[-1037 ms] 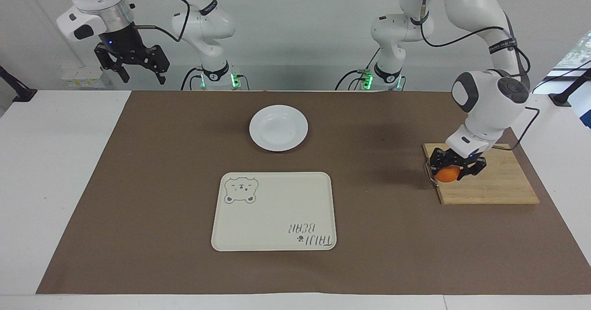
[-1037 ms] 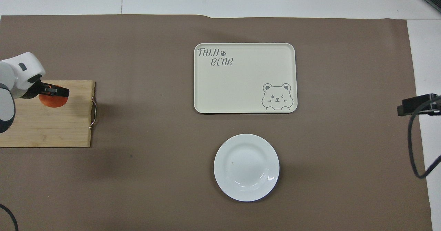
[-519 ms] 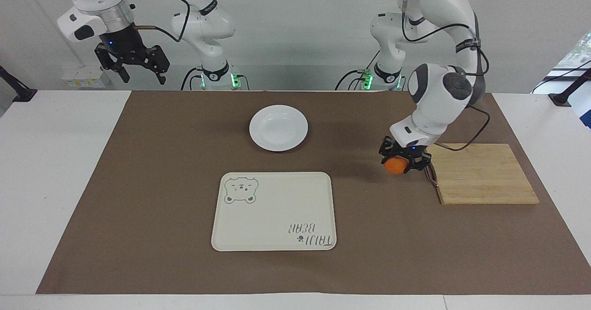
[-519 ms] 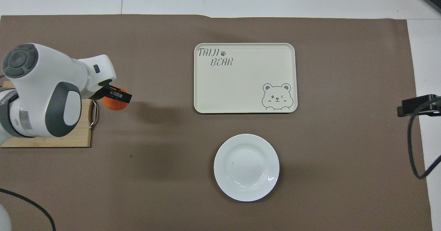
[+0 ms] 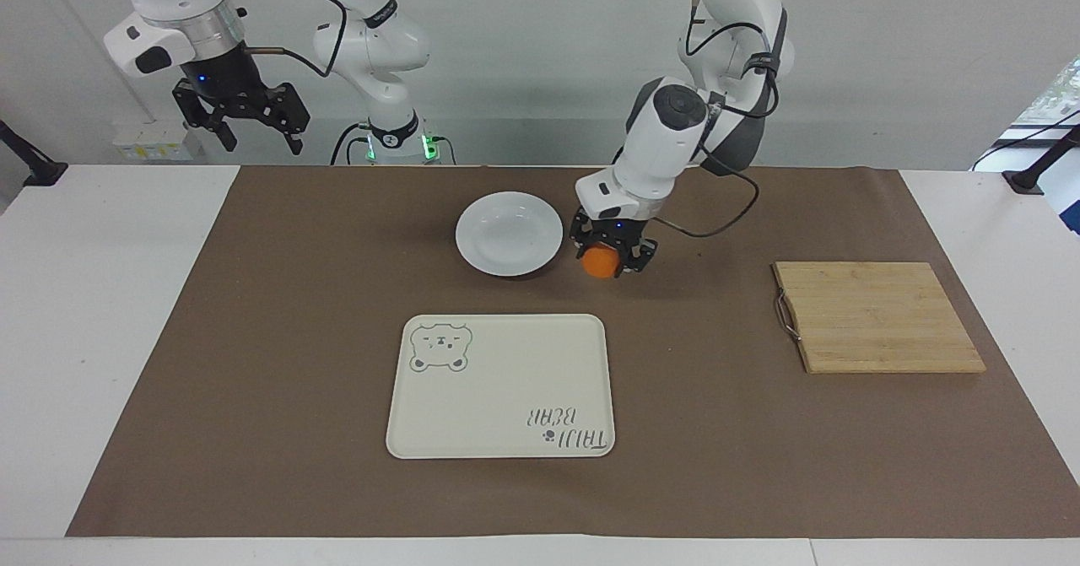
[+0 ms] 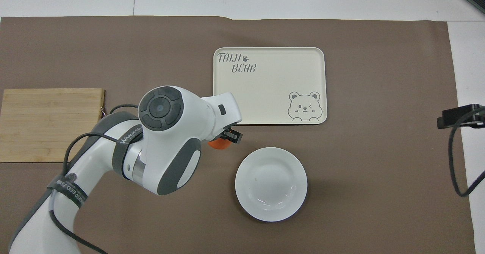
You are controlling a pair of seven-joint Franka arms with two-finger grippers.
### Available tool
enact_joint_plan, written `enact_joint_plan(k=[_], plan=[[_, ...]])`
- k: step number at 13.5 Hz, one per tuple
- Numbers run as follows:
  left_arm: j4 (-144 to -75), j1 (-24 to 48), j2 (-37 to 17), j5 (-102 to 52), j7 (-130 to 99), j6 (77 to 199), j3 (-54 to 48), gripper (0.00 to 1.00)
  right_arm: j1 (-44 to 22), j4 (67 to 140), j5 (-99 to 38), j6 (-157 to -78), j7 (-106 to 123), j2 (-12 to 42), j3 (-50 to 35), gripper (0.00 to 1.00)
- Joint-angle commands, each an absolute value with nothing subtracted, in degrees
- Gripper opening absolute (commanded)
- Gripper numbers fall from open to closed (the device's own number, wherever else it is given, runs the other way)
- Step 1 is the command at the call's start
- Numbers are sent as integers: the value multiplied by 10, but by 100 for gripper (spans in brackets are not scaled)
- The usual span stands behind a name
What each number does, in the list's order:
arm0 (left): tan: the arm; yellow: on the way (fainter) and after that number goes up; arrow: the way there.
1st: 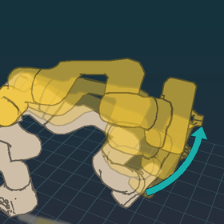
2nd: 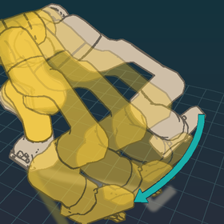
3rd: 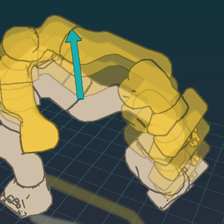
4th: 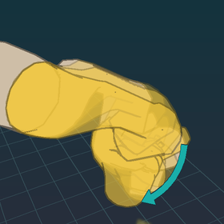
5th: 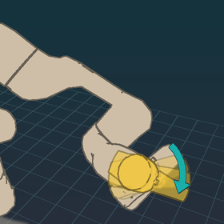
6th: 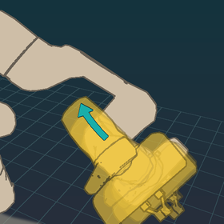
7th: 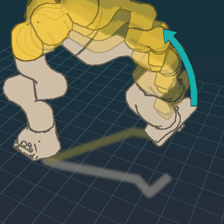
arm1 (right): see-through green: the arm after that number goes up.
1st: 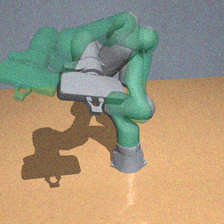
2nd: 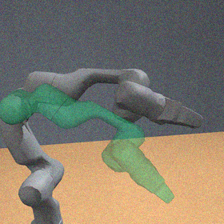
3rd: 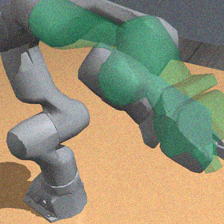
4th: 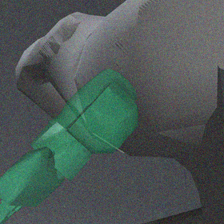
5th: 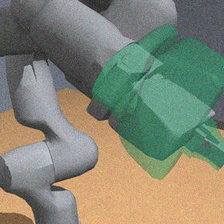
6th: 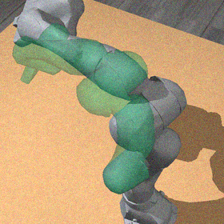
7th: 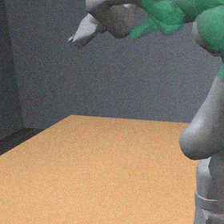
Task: Place orange and plate with both arms
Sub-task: 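Carry the orange with the left gripper over the white plate, then release the orange onto the plate and withdraw the left gripper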
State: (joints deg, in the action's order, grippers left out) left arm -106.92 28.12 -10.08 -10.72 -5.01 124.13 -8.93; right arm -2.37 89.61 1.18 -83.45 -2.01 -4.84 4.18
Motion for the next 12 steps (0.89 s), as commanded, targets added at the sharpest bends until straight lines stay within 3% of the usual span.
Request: enact_joint_plan(k=[1, 5, 12], plan=[[-1068, 291, -104, -138, -155, 1261, -120, 0, -13, 911, -2, -832, -5, -62, 40, 100], [-1086, 367, -133, -155, -289, 1298, -123, 0, -13, 911, -2, -832, -5, -62, 40, 100], [-1097, 409, -173, -155, -291, 1337, -123, 0, -11, 914, -2, -832, -5, -65, 40, 100]])
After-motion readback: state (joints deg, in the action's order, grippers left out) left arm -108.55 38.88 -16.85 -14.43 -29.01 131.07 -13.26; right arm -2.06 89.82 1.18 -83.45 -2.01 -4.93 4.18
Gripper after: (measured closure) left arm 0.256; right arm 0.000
